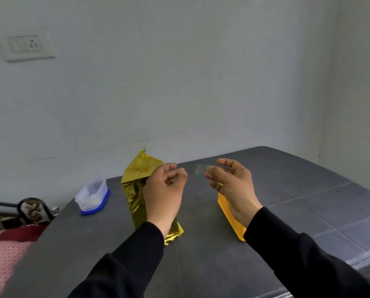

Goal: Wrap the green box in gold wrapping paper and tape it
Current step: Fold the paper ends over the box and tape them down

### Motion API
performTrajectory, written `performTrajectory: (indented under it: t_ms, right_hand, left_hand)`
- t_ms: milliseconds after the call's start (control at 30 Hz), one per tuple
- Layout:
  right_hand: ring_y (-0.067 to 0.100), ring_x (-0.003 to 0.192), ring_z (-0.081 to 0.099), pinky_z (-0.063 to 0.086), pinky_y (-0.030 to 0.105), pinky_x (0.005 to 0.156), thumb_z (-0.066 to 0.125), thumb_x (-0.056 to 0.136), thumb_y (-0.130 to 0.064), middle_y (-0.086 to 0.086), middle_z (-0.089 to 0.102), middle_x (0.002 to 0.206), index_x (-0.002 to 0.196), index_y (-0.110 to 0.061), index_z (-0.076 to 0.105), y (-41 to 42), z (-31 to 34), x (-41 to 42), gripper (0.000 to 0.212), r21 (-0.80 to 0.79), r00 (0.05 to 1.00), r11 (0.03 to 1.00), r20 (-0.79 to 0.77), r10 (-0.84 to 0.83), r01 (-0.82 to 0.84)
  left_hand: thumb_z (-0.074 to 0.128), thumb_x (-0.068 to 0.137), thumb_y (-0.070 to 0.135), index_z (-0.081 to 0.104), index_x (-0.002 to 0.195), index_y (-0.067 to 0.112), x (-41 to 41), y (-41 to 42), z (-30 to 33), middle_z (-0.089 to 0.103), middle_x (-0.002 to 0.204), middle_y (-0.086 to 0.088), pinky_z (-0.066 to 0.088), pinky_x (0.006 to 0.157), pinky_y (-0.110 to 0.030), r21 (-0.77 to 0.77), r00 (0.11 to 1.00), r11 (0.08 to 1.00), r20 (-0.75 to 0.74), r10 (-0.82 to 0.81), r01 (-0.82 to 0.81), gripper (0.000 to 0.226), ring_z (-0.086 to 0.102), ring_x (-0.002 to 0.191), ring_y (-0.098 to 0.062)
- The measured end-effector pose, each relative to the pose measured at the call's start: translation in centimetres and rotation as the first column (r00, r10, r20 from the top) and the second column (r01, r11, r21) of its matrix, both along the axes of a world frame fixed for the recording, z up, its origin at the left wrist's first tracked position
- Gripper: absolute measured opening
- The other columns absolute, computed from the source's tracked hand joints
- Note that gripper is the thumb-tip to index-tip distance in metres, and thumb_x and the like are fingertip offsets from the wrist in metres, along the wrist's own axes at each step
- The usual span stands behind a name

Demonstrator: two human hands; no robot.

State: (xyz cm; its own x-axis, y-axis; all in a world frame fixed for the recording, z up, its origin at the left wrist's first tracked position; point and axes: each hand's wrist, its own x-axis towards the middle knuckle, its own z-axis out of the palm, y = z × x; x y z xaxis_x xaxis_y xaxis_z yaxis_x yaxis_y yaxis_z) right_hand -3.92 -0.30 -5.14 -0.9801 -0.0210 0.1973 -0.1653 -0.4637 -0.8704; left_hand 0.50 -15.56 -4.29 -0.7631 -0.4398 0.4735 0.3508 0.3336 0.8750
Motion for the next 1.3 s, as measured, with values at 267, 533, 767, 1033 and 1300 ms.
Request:
performTrajectory:
  t_ms: [267, 533, 767, 1033, 1300]
  right_hand:
    - [0.021, 0.086, 0.075, 0.060, 0.033, 0.079, 0.077, 0.087, -0.005, 0.011, 0.075, 0.097, 0.121, -0.008, 0.061, -6.1, 5.9, -1.8, 0.037, 0.237, 0.957, 0.931, -0.017, 0.291, -0.278]
    - [0.018, 0.073, 0.072, 0.059, 0.028, 0.067, 0.075, 0.087, 0.001, 0.009, 0.074, 0.084, 0.115, -0.005, 0.063, -11.6, 10.2, -4.9, 0.032, 0.537, 0.844, 0.685, 0.105, 0.526, -0.493]
    - [0.018, 0.072, 0.071, 0.058, 0.025, 0.065, 0.076, 0.084, 0.005, 0.010, 0.074, 0.079, 0.116, -0.005, 0.062, -14.6, 11.5, -6.1, 0.036, 0.718, 0.811, 0.499, 0.156, 0.564, -0.485]
    - [0.016, 0.069, 0.072, 0.058, 0.023, 0.061, 0.077, 0.085, 0.004, 0.011, 0.077, 0.081, 0.119, -0.007, 0.058, -15.7, 11.5, -6.4, 0.041, 0.807, 0.805, 0.389, 0.170, 0.568, -0.445]
    - [0.012, 0.063, 0.068, 0.054, 0.022, 0.057, 0.081, 0.080, -0.003, 0.007, 0.075, 0.075, 0.114, -0.012, 0.063, -16.0, 11.0, -6.4, 0.040, 0.916, 0.851, 0.292, 0.090, 0.517, -0.275]
  left_hand:
    - [0.071, 0.093, 0.020, 0.061, 0.101, 0.033, 2.6, -8.7, 1.1, 0.073, 0.097, 0.012, 0.048, 0.067, -0.006, 0.063, 0.940, 0.951, -0.142, 0.310, -0.304, 0.018, 0.067, 0.088, -0.002]
    - [0.065, 0.093, 0.026, 0.051, 0.141, 0.021, 1.4, -13.2, 0.6, 0.056, 0.134, 0.002, 0.043, 0.106, -0.036, 0.392, 0.984, 0.916, 0.176, 0.017, -0.086, 0.050, 0.052, 0.125, -0.016]
    - [0.063, 0.092, 0.027, 0.069, 0.114, 0.021, 0.5, -13.8, -0.4, 0.065, 0.131, -0.008, 0.038, 0.115, -0.050, 0.536, 0.952, 0.835, 0.171, -0.252, 0.125, 0.024, 0.055, 0.129, -0.023]
    - [0.061, 0.088, 0.035, 0.067, 0.124, 0.021, -0.2, -14.0, -1.0, 0.065, 0.130, -0.004, 0.040, 0.111, -0.051, 0.502, 0.955, 0.859, 0.196, -0.223, 0.098, 0.040, 0.056, 0.127, -0.020]
    - [0.062, 0.082, 0.045, 0.067, 0.118, 0.022, -0.5, -13.4, -0.6, 0.066, 0.126, -0.003, 0.044, 0.107, -0.049, 0.499, 0.954, 0.866, 0.244, -0.175, 0.031, 0.043, 0.057, 0.123, -0.018]
